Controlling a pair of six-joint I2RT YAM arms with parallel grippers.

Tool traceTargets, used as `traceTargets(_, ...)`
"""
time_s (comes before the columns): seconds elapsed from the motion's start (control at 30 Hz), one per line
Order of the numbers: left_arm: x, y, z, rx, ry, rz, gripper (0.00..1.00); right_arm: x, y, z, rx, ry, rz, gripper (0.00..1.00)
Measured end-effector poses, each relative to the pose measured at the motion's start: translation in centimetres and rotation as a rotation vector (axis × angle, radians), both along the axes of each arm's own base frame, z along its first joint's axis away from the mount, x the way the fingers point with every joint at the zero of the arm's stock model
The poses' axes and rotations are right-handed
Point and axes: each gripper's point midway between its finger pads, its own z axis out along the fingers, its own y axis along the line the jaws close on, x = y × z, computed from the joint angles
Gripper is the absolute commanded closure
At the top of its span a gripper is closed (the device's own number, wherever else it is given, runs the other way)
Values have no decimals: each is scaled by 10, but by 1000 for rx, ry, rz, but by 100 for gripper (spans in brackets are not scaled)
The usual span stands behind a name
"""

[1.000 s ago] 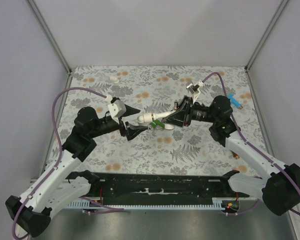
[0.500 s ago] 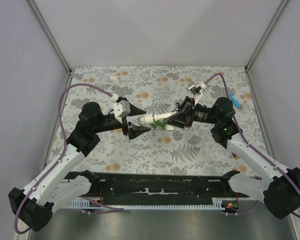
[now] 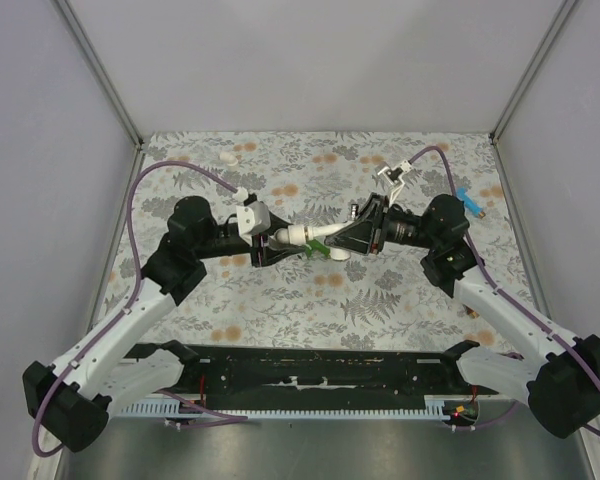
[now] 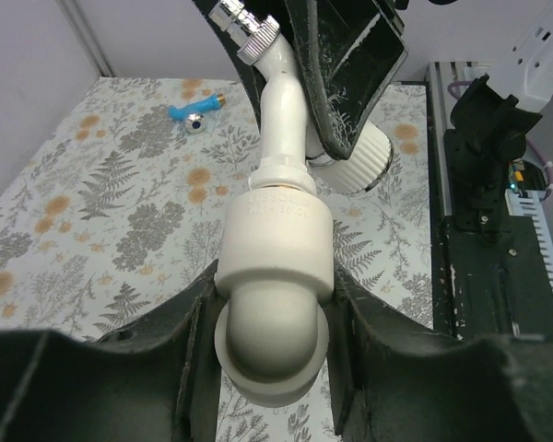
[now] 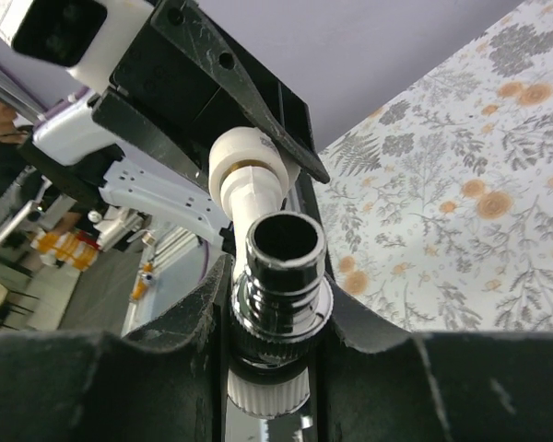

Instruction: Install the water faucets

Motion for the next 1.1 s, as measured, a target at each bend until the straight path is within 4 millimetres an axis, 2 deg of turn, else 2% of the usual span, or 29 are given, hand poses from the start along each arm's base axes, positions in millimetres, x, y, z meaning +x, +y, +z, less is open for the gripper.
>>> traceTargets(0.07, -1, 3, 0, 5, -36, 19, 98, -2, 1, 0, 8, 56, 3, 96)
traceTargets(0.1, -2, 5, -1, 6, -54, 27, 98, -3, 2, 0, 11, 81, 8, 90)
traceTargets(0.23, -5, 10, -6, 15, -76, 49, 98, -7, 6, -7, 24, 193, 18, 50)
traceTargets(0.37, 0, 13, -17, 26, -64, 83, 98, 0, 3, -15, 30, 271, -21, 37)
traceTargets(0.5, 8, 18, -18, 10, -67, 143, 98, 6, 0, -14, 40, 272, -53, 29)
traceTargets(0.63, 9, 21, -15, -38, -67, 182, 98, 4, -2, -13, 44, 257, -61, 26)
traceTargets(0.9, 12, 21, 2, -145, -57, 215, 98, -4, 3, -33, 23, 277, -37, 25)
traceTargets(1.1, 12, 21, 7, -200, -36, 224, 98, -7, 10, -39, 22, 276, -11, 27)
